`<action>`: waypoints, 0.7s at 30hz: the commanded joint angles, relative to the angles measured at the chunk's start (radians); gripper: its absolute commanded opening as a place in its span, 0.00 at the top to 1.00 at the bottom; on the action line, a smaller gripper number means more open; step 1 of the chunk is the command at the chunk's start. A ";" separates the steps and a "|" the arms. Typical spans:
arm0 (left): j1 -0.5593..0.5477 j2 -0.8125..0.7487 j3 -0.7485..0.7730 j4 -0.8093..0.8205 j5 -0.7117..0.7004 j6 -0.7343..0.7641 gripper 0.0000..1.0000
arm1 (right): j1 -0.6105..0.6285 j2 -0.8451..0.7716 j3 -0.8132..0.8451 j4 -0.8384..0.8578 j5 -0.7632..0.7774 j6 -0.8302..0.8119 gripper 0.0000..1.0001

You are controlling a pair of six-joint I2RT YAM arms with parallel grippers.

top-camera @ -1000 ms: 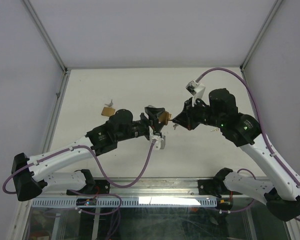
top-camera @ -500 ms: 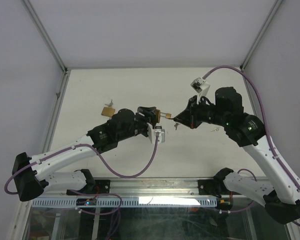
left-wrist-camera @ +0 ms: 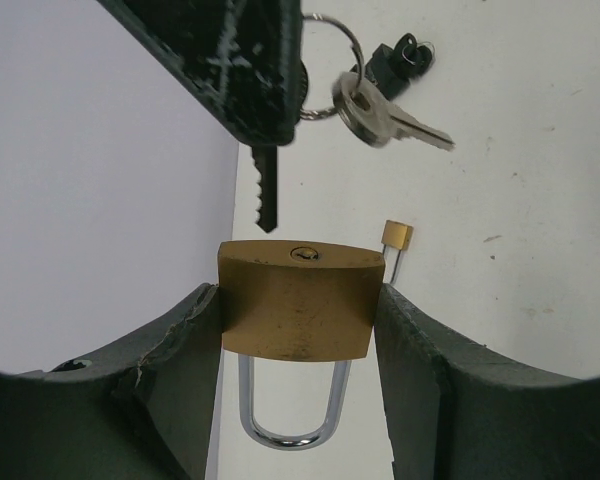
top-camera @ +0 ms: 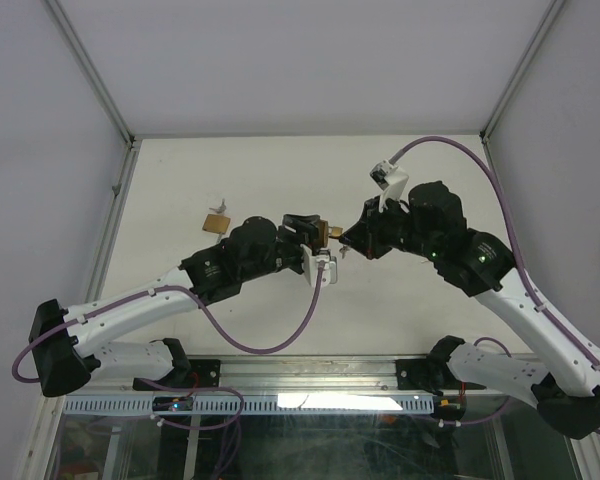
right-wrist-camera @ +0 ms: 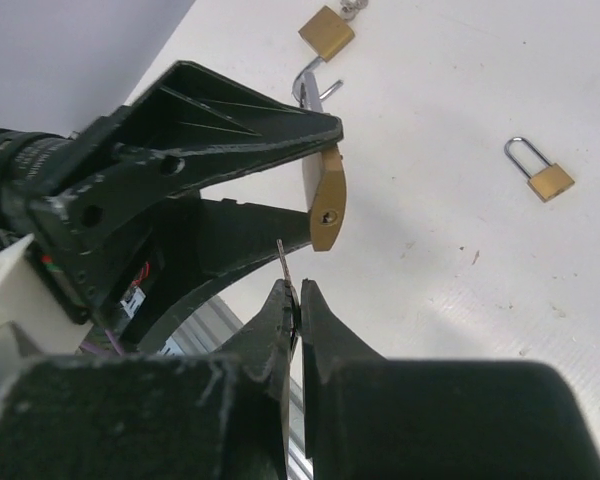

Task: Unlock with the key

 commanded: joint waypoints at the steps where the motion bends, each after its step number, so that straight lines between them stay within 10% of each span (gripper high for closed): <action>1: -0.011 -0.015 0.086 0.128 -0.022 -0.034 1.00 | 0.006 0.008 -0.002 0.048 0.048 -0.008 1.00; 21: -0.024 -0.002 0.108 0.148 -0.014 -0.075 1.00 | 0.006 -0.010 -0.054 0.105 0.094 0.047 1.00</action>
